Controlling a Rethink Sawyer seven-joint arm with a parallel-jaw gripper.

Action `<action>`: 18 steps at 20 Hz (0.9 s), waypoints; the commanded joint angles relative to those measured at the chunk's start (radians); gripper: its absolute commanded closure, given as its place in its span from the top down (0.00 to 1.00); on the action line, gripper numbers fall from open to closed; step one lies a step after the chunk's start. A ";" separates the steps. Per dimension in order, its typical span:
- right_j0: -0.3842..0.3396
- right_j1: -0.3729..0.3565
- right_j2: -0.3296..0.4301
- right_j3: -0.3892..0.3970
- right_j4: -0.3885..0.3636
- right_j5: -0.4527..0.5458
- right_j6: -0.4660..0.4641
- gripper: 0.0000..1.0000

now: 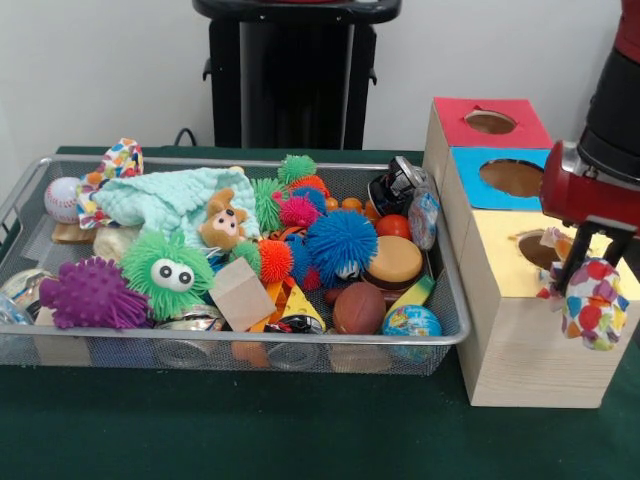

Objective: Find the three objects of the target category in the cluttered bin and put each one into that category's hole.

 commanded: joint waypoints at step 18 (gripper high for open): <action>-0.097 -0.164 0.246 0.475 -0.174 -0.034 -0.181 0.00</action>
